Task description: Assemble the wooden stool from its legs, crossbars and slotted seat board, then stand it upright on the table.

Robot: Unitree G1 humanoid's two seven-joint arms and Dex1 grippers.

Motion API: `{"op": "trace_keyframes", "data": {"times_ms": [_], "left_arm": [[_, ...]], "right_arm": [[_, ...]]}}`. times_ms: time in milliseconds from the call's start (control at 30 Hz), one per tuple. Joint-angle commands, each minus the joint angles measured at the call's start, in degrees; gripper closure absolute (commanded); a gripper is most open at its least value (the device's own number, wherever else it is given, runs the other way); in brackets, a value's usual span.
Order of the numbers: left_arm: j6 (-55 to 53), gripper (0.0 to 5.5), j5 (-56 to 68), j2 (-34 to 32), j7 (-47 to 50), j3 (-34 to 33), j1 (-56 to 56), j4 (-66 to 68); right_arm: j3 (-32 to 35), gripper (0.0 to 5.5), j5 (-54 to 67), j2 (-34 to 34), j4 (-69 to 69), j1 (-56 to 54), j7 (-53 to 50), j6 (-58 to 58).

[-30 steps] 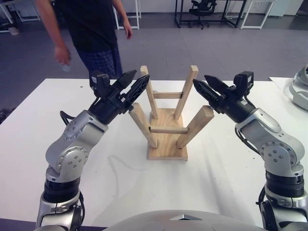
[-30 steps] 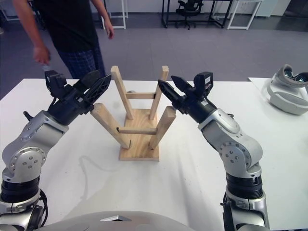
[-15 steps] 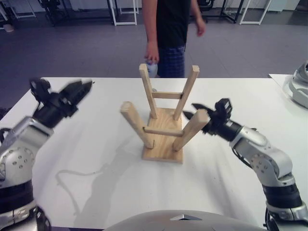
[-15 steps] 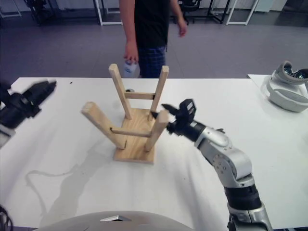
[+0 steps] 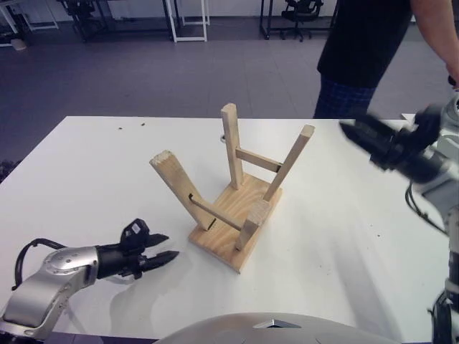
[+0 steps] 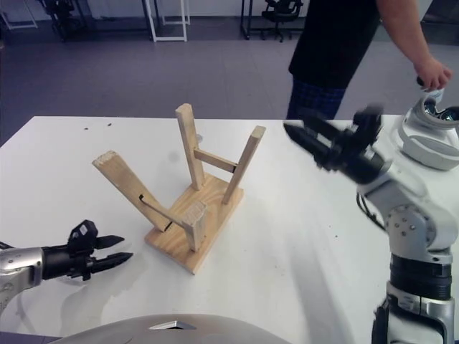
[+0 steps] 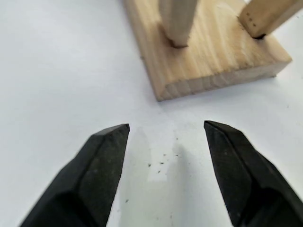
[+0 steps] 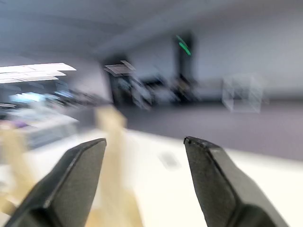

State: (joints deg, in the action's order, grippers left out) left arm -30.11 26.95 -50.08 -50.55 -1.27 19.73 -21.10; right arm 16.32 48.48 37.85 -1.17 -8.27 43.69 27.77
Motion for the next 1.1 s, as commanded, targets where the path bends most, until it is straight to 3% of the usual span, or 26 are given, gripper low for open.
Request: {"op": "trace_keyframes", "data": {"times_ms": [33,200,300,400,467,567,667,867,967,1100], "left_arm": [[0.2,2.6,-4.46,-1.02,-0.19,3.4,-2.93,0.83],[0.48,2.6,-7.2,-1.8,-1.35,5.33,-4.61,3.2],[1.6,2.6,-9.74,-2.65,-2.31,6.81,-6.3,5.85],[4.0,2.6,-12.32,-0.08,-1.08,8.8,-9.99,9.98],[6.54,2.6,-14.53,4.8,1.79,10.93,-14.12,14.16],[9.33,2.6,-15.08,13.53,4.98,12.43,-21.48,21.47],[12.07,2.6,-15.99,19.76,8.12,12.17,-26.54,29.27],[19.74,2.6,-16.43,19.21,14.91,1.76,-22.88,34.35],[20.27,2.6,-15.25,17.13,14.43,-2.12,-12.31,23.9],[15.72,2.6,-16.6,18.24,15.22,2.96,-1.6,7.61]], "right_arm": [[-4.67,2.43,-13.9,-8.48,20.43,-9.83,-8.21,-11.66],[-18.46,2.43,-37.3,-17.7,54.72,-26.6,-13.56,-31.55],[-24.82,2.43,-46.8,-22.87,66.39,-31.35,-14.33,-40.04],[-29.49,2.43,-53.13,-23.55,71.09,-30.54,-8.28,-46.56],[-28.51,2.43,-51.51,-21.04,71.14,-27.77,2.83,-48.41],[-25.78,2.43,-47.42,-16.45,68.26,-22.87,15.53,-49.04],[-24.0,2.43,-44.29,-14.02,61.57,-17.6,18.72,-48.61],[-19.0,2.43,-43.28,-7.85,40.7,-1.44,5.35,-39.76],[-17.67,2.43,-44.5,-6.45,28.86,7.38,-0.19,-36.06],[-18.4,2.43,-44.71,-5.72,12.12,16.87,-3.62,-29.36]]}}
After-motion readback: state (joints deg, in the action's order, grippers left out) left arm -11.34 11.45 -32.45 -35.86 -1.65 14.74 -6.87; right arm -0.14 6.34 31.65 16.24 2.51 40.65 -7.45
